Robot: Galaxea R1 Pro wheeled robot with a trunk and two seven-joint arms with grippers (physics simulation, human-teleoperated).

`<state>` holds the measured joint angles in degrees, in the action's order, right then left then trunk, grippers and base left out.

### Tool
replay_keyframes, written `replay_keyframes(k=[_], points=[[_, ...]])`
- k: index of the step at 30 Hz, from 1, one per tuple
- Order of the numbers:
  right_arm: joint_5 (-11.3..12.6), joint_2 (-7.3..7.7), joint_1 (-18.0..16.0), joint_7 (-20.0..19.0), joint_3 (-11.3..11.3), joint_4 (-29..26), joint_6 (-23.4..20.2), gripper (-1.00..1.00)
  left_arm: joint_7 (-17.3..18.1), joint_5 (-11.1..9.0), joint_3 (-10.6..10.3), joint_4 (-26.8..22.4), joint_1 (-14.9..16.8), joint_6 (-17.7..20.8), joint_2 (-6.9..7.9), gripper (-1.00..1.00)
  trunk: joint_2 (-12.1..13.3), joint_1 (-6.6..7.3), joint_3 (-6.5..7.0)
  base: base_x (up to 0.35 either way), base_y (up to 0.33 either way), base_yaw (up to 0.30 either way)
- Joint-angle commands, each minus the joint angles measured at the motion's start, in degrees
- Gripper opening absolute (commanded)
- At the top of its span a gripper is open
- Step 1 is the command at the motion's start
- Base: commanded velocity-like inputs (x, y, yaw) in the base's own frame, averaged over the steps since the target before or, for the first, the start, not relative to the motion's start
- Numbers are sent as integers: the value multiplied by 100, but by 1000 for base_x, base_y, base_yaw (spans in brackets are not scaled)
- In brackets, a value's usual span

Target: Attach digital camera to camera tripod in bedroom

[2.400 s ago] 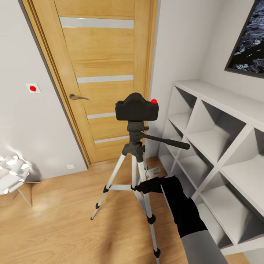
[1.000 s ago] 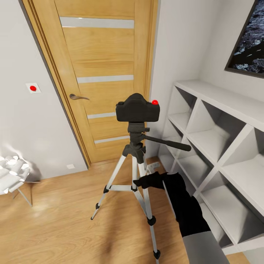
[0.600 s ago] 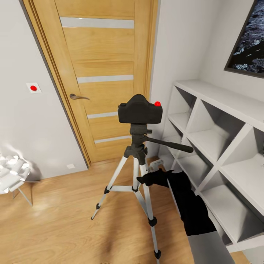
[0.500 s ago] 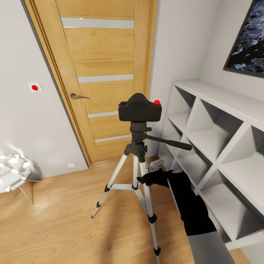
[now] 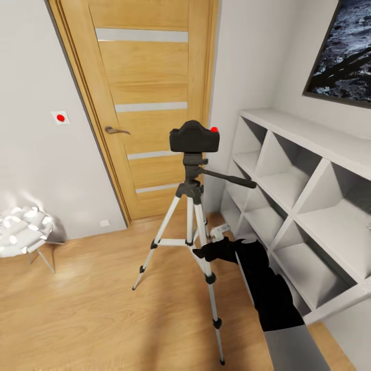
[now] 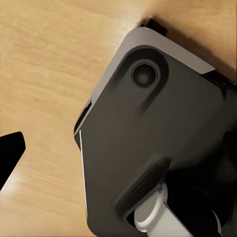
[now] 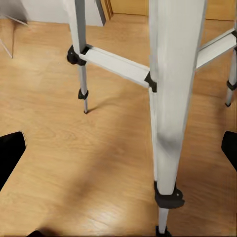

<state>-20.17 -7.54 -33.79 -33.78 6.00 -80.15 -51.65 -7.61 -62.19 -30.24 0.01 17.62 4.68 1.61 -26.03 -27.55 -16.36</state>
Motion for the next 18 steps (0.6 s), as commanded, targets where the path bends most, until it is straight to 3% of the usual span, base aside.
replay_keyframes(k=[1, 18], points=[[-62, -2, -5, -50, -2, 3, -19, 100, -16, -40, -50, -1, 4, 19, 2, 100, -10, 1, -9, -335, 0, 0], [-66, -2, -5, -21, -2, 32, -19, 100, -17, -47, -44, -1, 4, 16, 6, 100, -10, 1, -9, -312, 0, 0]])
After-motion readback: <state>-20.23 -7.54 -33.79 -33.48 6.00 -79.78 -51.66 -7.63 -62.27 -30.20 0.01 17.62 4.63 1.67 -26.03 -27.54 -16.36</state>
